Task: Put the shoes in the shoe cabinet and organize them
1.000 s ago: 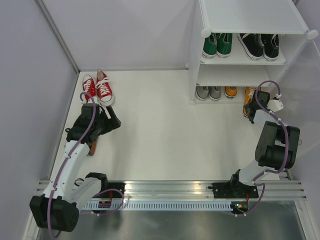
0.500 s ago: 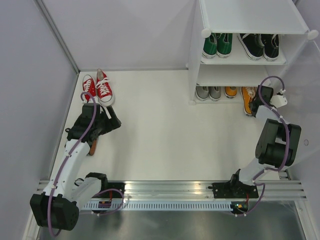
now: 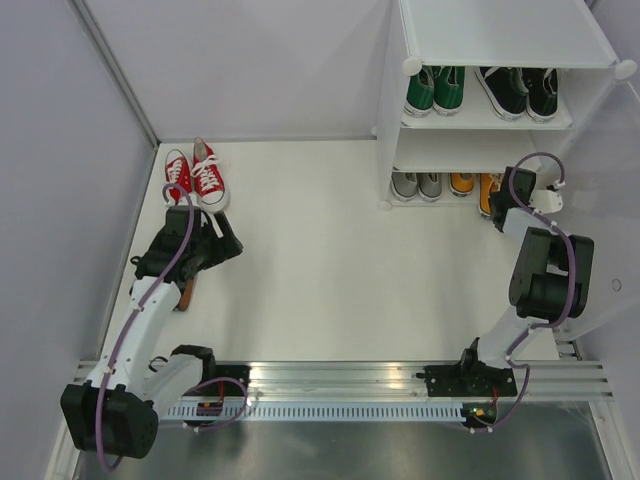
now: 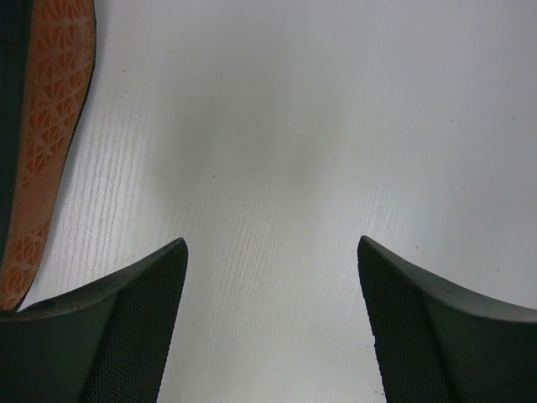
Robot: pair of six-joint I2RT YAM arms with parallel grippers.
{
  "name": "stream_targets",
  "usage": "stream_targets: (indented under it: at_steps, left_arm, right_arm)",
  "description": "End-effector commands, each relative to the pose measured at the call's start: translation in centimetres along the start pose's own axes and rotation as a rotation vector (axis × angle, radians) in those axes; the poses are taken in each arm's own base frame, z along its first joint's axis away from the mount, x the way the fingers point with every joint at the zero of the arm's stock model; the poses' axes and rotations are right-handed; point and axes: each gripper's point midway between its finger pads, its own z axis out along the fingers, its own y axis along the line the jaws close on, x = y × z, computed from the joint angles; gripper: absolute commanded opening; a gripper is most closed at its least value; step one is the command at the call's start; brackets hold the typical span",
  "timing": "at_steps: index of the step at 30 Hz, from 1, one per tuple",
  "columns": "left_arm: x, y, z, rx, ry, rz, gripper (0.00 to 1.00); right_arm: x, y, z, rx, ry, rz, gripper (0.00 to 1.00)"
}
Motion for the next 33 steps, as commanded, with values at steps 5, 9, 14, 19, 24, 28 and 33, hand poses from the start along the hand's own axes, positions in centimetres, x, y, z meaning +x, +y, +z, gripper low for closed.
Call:
stream_targets:
  at_steps: [5, 9, 14, 19, 24, 28, 33]
  left_arm:
    - [-0.4, 0.0, 0.5, 0.001, -0.016, 0.034, 0.85]
    - [-0.3, 0.1, 0.6, -0.002, -0.014, 0.037, 0.85]
    - [-0.3, 0.1, 0.7, -0.003, -0.011, 0.034, 0.85]
    - [-0.2, 0.1, 0.7, -0.003, -0.008, 0.035, 0.85]
    - [-0.2, 0.2, 0.8, -0.007, -0.007, 0.036, 0.85]
    - [-0.2, 0.2, 0.8, -0.006, -0.006, 0.036, 0.85]
    - [-0.2, 0.1, 0.8, -0.005, -0.005, 0.034, 0.85]
  right_arm:
    - [-1.2, 7.1, 0.7, -0.253, -0.086, 0.259, 0.01]
    - [-1.9, 8.7, 1.2, -0.283, -0.105, 0.23, 0.01]
    - [-1.6, 9.0, 2.2, -0.299, -0.108, 0.172, 0.01]
    - [-1.0, 9.3, 3.0, -0.355, -0.086, 0.176, 0.0]
    - [-0.7, 8.9, 4.0, -0.365, -0.083, 0.168, 0.01]
    - [-0.8, 9.3, 4.1, -0.388, -0.08, 0.144, 0.01]
    - [-1.1, 9.6, 4.3, -0.39, -0.081, 0.124, 0.05]
